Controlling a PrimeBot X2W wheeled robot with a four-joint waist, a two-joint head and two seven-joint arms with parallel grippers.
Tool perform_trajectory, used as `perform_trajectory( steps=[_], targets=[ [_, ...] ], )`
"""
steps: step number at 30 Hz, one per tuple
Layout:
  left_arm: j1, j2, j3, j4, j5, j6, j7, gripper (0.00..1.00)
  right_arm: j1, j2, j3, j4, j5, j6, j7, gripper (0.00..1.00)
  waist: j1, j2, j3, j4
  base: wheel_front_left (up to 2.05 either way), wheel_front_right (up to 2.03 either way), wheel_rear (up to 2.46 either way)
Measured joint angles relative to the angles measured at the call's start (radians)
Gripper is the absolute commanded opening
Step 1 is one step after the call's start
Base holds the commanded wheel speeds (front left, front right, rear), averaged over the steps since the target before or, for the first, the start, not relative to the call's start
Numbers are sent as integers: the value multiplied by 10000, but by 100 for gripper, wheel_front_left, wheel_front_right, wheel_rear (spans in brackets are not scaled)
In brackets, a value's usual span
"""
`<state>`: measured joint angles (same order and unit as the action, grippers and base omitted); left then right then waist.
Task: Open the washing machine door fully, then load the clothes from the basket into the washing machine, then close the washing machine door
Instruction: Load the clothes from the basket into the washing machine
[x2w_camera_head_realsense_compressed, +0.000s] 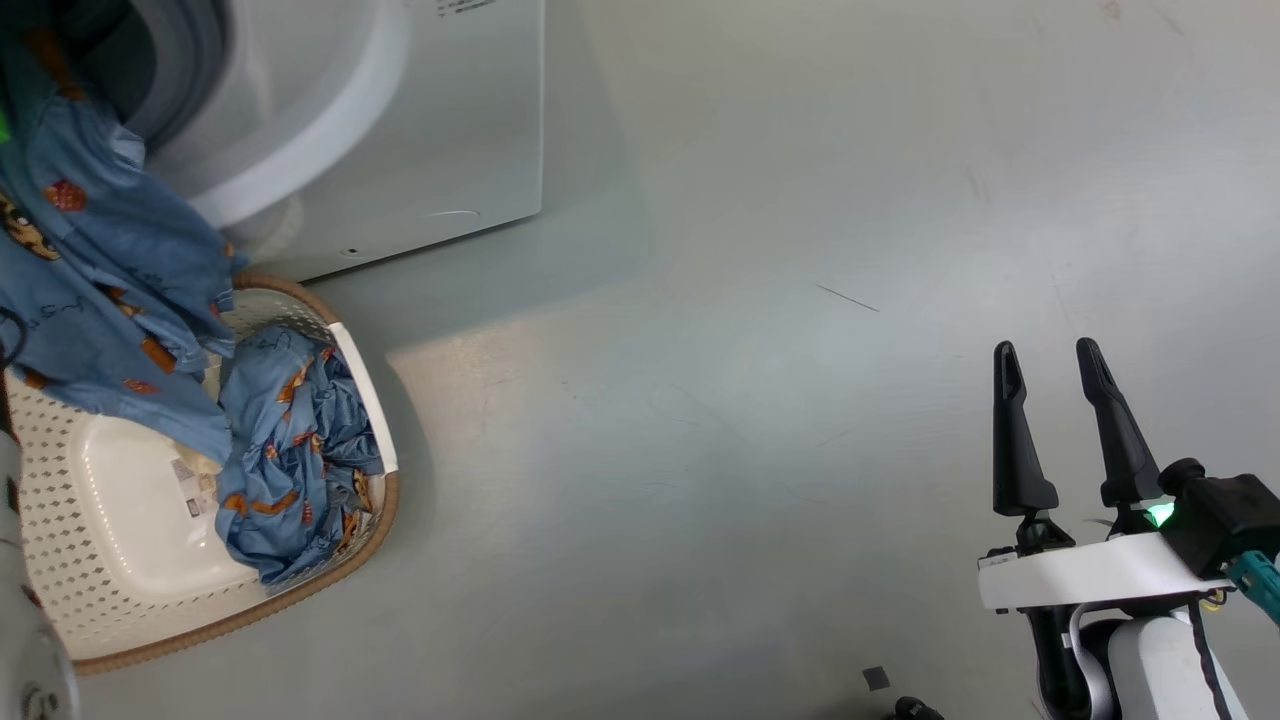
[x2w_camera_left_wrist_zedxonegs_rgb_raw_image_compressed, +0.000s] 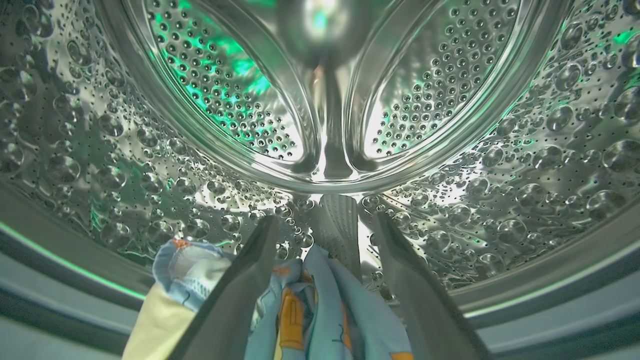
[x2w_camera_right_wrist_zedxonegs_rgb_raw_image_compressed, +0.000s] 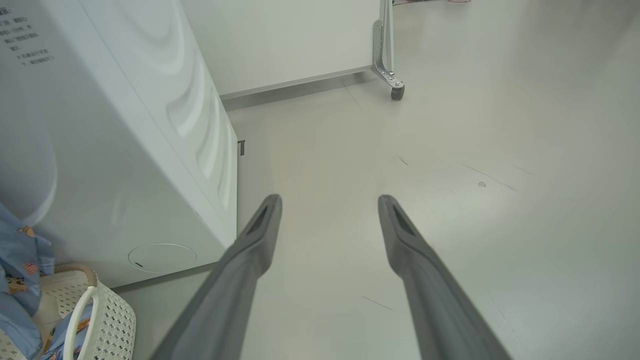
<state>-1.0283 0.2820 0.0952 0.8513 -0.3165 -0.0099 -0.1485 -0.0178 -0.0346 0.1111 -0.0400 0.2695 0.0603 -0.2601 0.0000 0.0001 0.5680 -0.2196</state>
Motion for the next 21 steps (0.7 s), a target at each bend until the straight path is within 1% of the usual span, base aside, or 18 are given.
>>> perform_trajectory(
  steps=[4,8,13,15,17,21],
  targets=[
    [354,-424,-4,-380,-151,-125,-347,100,-176,-12,-146,-12,-73,0,0,100,0,0,-9,430,0,0,0],
    [789,-656,-105,-951,-176,-255,-725,100,-213,-13,-270,-10,-171,2,0,100,0,0,19,826,0,0,0],
    [2046,-782,-199,-1450,-178,-378,-888,100,-383,-13,-299,125,-186,6,0,100,0,0,10,1181,0,0,0],
    [2544,-930,-261,-1668,-178,-439,-917,100,-378,-19,-407,138,-222,6,0,100,0,0,-37,1274,0,0,0],
    [2986,-1103,-290,-1983,-178,-439,-951,100,-377,-35,-464,140,-259,6,0,100,0,0,-79,1367,0,0,0],
    [3831,-1227,-176,-2661,-198,-439,-1007,100,-373,-36,-660,127,-336,8,0,100,0,0,-142,1548,0,0,0]
  ],
)
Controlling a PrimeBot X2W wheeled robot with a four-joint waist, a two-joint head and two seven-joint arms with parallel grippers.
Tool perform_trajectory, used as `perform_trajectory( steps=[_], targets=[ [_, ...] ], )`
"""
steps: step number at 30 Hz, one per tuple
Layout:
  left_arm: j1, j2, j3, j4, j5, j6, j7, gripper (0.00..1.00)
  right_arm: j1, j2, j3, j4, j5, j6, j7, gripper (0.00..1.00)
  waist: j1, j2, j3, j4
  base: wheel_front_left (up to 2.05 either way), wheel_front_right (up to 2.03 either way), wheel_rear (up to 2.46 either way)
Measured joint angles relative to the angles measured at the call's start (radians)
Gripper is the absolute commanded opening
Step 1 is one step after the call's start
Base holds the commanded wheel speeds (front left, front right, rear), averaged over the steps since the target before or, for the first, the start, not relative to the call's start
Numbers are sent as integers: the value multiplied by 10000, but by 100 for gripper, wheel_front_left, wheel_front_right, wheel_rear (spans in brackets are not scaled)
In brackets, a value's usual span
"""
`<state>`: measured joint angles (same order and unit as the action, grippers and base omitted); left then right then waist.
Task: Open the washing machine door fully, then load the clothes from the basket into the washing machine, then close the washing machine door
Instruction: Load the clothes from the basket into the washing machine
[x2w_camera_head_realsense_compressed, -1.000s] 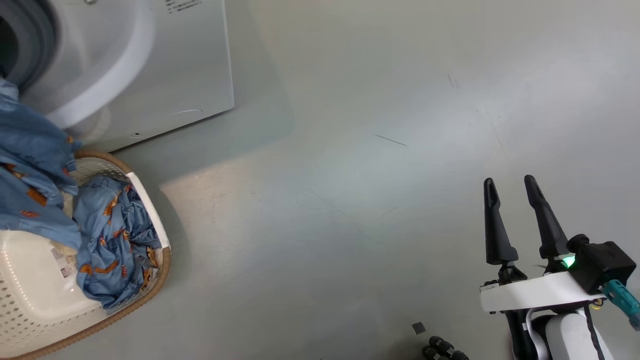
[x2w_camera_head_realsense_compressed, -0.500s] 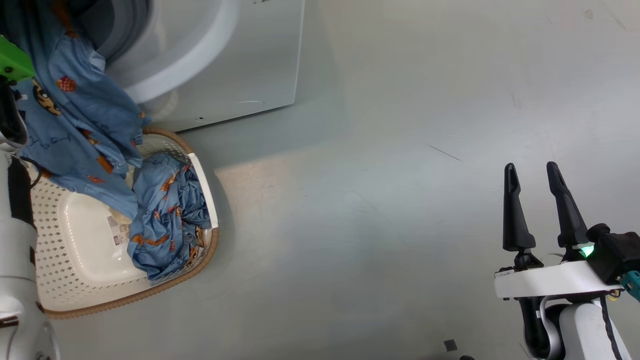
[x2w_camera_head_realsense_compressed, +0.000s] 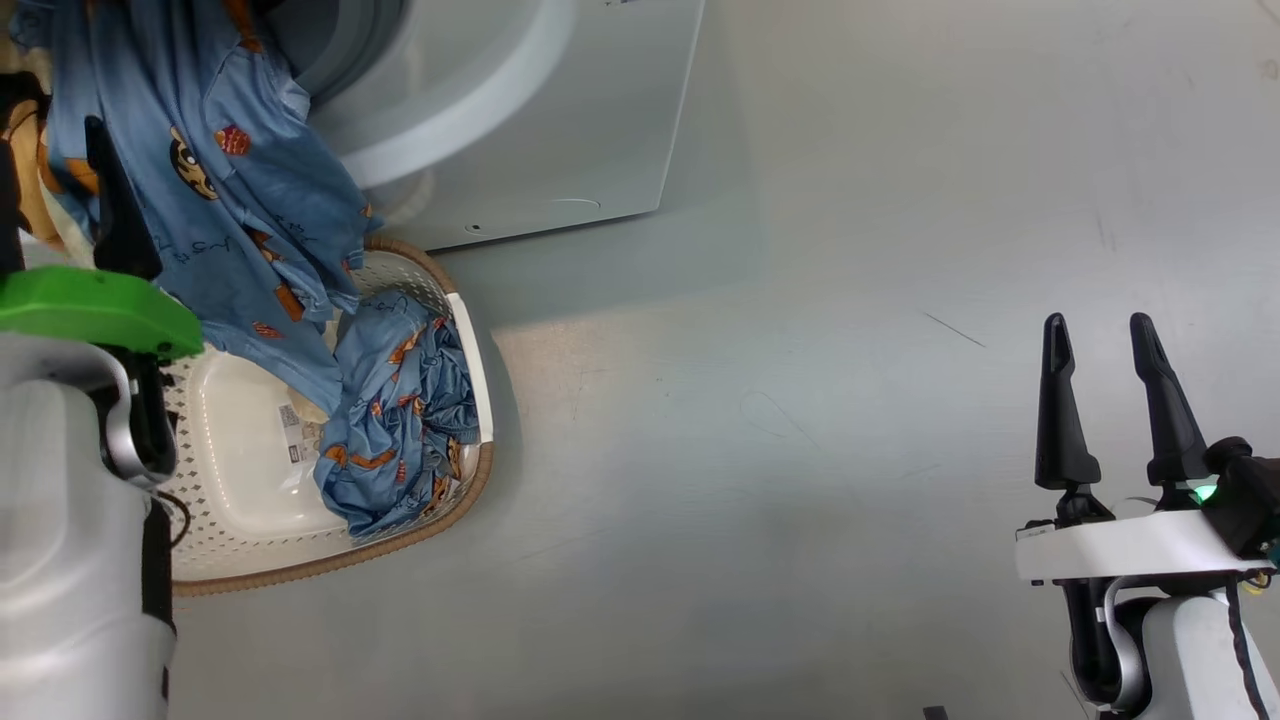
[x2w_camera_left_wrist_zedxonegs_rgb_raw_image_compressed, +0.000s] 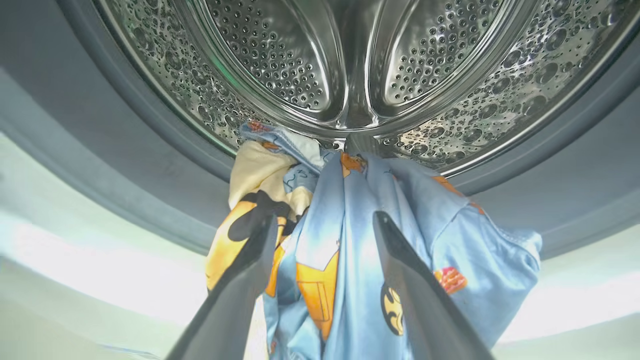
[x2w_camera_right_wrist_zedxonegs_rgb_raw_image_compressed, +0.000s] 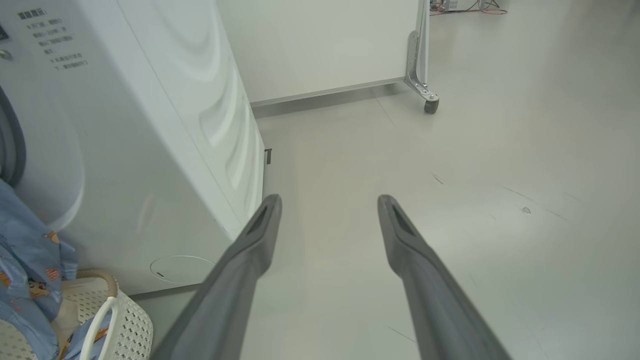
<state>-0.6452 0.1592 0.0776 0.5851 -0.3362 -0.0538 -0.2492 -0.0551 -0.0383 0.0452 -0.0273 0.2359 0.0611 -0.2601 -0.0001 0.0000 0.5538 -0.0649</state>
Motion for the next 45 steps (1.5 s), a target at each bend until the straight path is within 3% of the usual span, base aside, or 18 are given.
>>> perform_trajectory(
  steps=[15,25,31,45],
  targets=[
    [3423,-782,-280,-1745,36,-205,-29,100,7,-15,-504,-295,-535,194,0,100,0,0,89,540,0,0,0],
    [4955,-823,-96,-3064,-56,-201,-31,100,21,-12,-566,-307,-533,263,0,100,0,0,125,725,0,0,0],
    [5187,-965,-86,-3944,-265,-207,-31,100,23,-17,-472,-309,-533,305,0,100,0,0,157,803,0,0,0],
    [5844,-978,182,-4452,-686,-146,-27,100,-53,-19,15,-272,-495,349,0,100,0,0,226,392,0,0,0]
  ],
)
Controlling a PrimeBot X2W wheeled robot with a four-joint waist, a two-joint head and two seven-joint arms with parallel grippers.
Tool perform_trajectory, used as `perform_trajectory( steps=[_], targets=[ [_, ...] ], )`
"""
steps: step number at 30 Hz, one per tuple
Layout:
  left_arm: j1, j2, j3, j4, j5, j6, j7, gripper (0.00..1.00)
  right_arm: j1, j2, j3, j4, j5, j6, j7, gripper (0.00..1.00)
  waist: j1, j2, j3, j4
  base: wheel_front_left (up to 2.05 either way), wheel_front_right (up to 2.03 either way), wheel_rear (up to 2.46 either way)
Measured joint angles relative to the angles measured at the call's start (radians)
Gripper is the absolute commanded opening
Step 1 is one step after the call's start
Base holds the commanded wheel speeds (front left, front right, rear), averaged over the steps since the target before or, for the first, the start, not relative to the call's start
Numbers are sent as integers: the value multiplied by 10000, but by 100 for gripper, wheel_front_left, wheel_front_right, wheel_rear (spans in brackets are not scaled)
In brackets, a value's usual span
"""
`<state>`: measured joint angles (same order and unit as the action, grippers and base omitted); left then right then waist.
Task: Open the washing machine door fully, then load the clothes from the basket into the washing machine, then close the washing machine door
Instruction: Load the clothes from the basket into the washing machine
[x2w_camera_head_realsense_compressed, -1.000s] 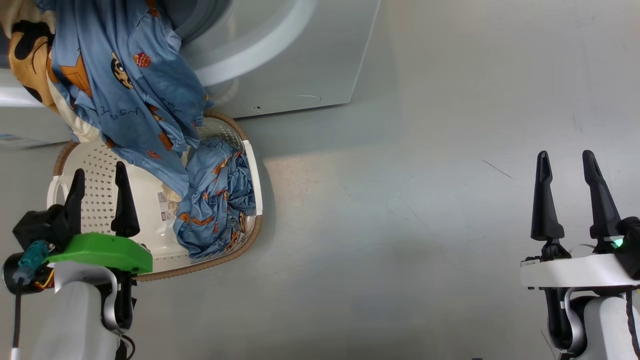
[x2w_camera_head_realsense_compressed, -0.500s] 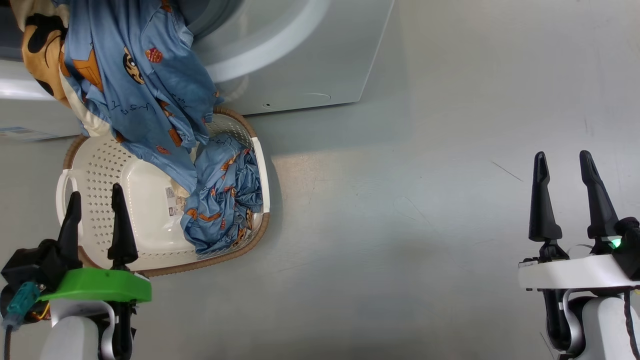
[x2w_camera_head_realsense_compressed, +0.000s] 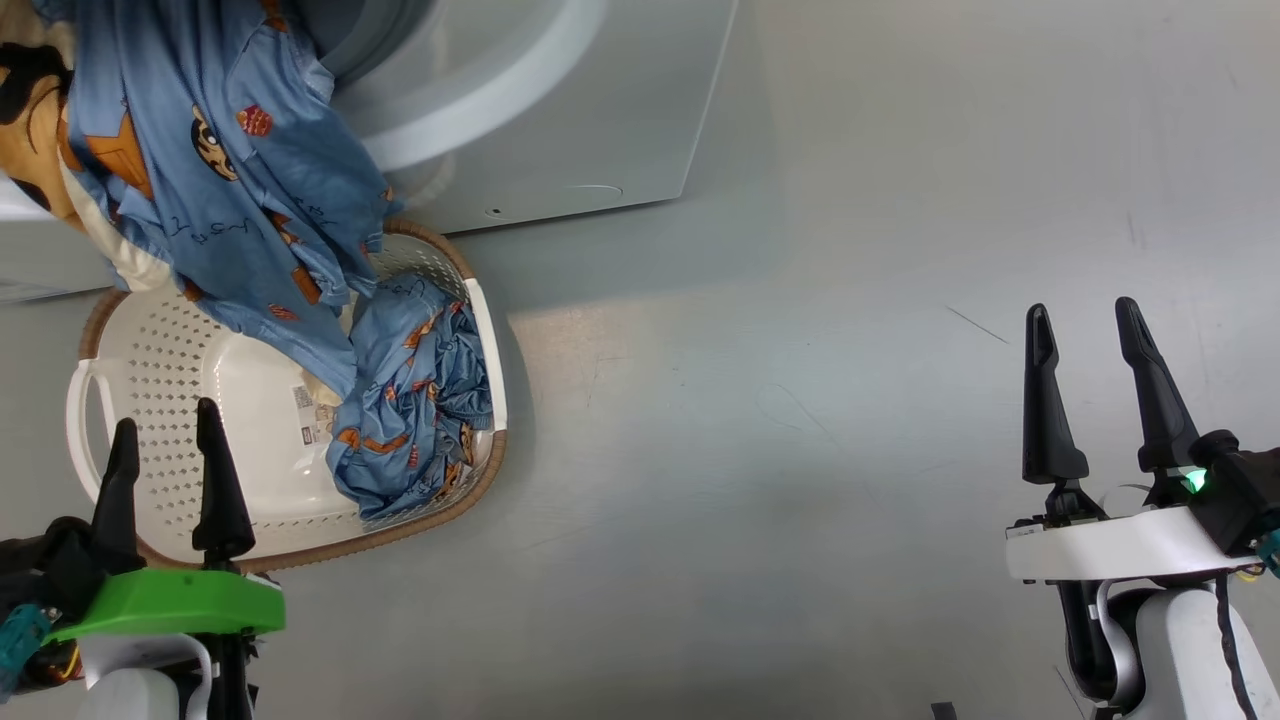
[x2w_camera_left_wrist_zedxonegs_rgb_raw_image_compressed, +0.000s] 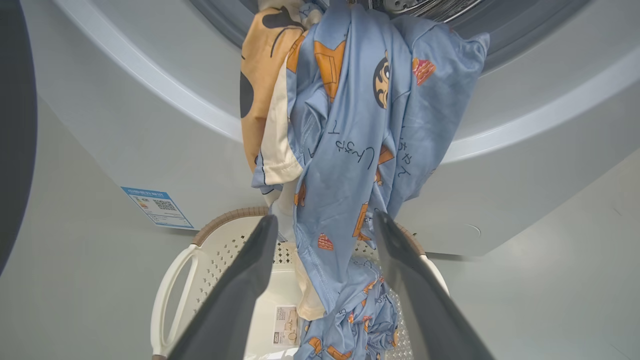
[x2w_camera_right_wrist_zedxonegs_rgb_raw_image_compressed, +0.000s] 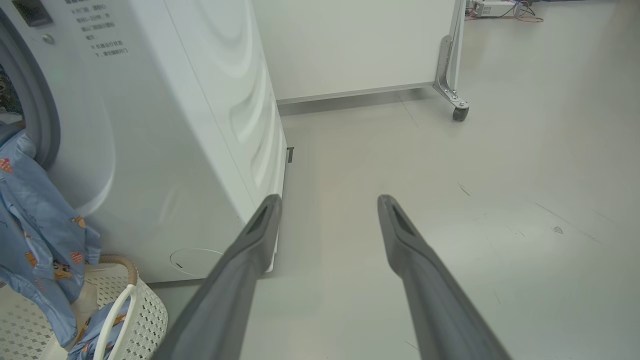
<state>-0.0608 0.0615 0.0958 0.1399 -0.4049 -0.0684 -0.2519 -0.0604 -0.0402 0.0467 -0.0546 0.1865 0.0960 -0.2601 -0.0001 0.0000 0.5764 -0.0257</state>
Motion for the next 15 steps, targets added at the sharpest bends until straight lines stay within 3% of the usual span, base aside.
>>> perform_trajectory(
  steps=[8,15],
  targets=[
    [-15,25,238,86,-368,-2,232,100,-167,2,290,4,75,4,0,100,0,0,68,-559,0,0,0],
    [-327,391,499,389,-504,-6,324,100,-170,8,545,-29,207,0,0,100,0,0,219,-1160,0,0,0]
  ],
)
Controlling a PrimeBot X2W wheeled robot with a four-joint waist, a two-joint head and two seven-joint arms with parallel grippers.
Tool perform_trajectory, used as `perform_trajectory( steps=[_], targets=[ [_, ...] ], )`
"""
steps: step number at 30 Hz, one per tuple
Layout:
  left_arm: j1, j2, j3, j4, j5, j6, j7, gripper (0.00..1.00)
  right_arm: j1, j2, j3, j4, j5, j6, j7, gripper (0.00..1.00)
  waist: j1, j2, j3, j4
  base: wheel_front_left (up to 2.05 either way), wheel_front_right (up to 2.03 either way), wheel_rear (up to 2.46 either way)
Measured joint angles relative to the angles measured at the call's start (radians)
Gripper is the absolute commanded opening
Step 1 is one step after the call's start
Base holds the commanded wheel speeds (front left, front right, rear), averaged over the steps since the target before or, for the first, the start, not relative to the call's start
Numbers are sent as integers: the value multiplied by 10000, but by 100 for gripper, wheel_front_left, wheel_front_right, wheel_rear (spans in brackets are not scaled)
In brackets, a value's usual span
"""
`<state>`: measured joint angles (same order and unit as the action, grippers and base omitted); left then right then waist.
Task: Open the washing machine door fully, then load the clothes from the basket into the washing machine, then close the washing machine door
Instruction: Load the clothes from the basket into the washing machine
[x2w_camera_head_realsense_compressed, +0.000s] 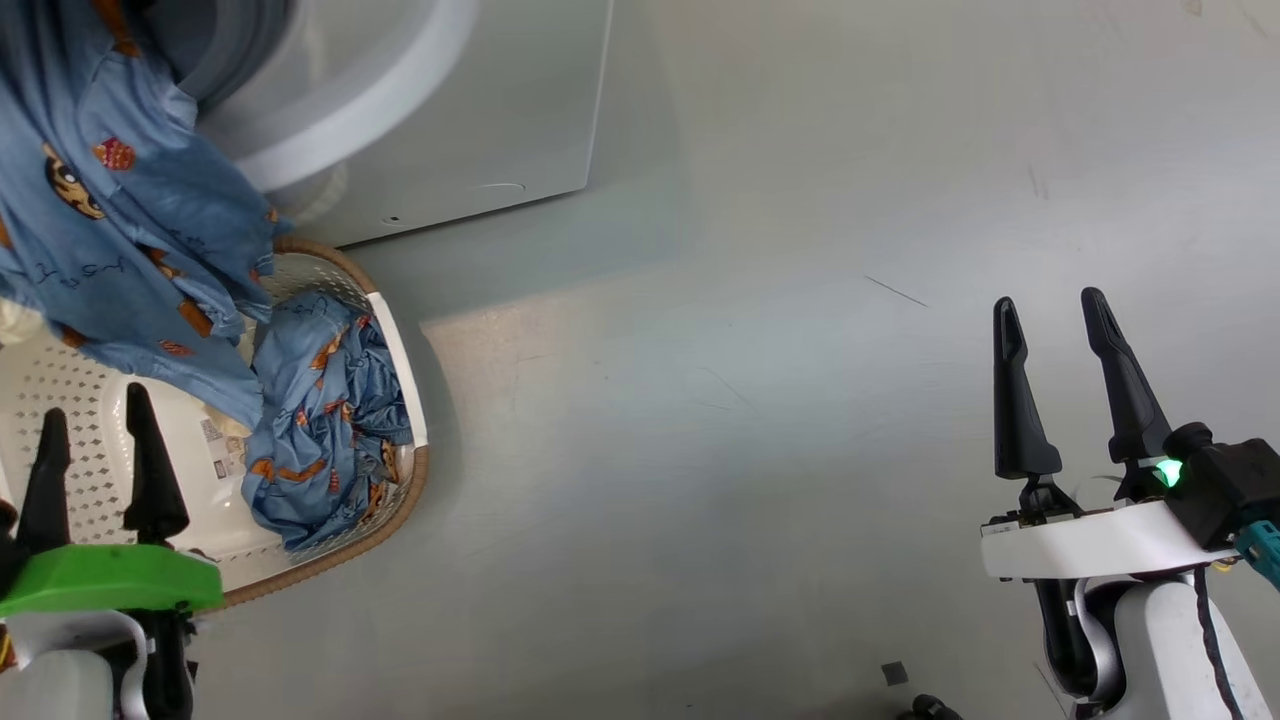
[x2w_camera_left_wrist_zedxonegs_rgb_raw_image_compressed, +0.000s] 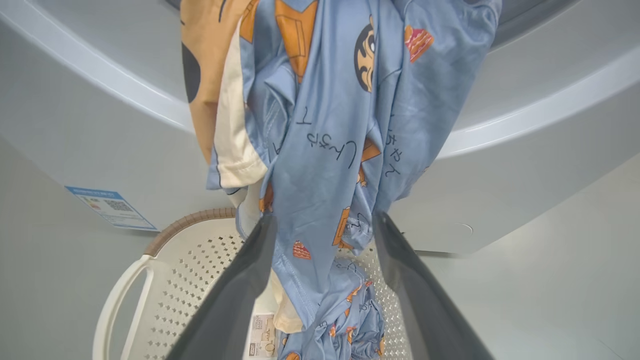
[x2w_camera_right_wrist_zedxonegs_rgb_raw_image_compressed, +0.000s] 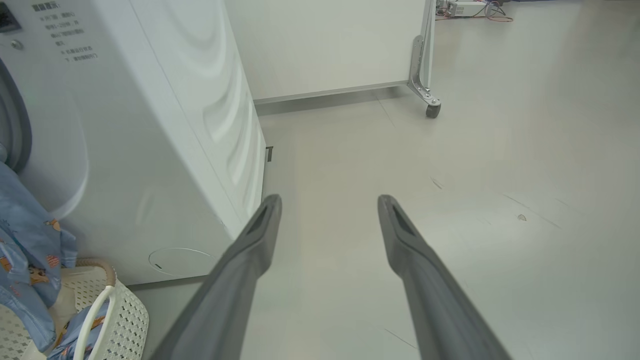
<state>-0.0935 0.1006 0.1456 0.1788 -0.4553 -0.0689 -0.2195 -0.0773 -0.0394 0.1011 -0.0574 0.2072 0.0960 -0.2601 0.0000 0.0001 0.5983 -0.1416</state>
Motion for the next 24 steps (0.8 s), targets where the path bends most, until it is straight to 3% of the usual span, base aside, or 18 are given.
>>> perform_trajectory(
  steps=[18,24],
  targets=[
    [-2542,1034,826,1977,-974,-192,617,100,-242,6,313,-385,44,-121,0,100,1,0,1146,-1045,0,0,0],
    [-3134,1085,759,2564,-1335,-337,702,100,-272,6,276,-477,128,-284,0,100,1,0,1506,-1273,0,0,0]
  ],
)
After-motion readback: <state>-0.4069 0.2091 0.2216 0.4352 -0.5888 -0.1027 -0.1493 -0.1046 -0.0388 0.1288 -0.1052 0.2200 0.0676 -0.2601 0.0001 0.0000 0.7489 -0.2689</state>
